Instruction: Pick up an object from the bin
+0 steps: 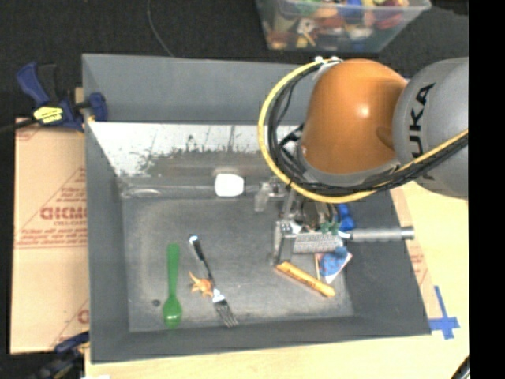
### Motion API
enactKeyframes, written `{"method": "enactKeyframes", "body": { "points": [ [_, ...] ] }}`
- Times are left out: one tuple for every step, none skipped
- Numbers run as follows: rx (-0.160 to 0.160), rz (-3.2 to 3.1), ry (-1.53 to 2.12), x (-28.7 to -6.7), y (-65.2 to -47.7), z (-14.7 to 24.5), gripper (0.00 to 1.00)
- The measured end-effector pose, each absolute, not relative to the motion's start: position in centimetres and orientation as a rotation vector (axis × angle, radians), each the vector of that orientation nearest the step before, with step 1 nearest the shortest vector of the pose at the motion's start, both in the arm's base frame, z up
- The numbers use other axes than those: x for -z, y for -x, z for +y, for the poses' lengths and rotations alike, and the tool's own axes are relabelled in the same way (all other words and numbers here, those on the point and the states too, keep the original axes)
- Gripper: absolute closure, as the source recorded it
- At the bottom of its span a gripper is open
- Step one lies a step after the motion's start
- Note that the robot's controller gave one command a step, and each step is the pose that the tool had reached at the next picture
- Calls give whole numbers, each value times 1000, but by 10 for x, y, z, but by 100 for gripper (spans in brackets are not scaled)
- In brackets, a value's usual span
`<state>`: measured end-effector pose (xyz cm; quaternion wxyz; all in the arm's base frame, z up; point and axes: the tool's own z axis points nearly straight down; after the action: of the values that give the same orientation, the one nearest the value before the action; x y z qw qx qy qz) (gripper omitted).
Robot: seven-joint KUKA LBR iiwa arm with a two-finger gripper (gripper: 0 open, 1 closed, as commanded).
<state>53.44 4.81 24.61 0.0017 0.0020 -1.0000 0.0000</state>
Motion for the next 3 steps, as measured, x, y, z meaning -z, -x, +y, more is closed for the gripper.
{"method": "enactKeyframes", "body": {
  "points": [
    [1, -3146, -3, -249, -536, 48, 0],
    [-3, -3144, -221, -120, -563, -45, 0],
    [4, -3164, 38, -71, -536, -91, 0]
  ]
}}
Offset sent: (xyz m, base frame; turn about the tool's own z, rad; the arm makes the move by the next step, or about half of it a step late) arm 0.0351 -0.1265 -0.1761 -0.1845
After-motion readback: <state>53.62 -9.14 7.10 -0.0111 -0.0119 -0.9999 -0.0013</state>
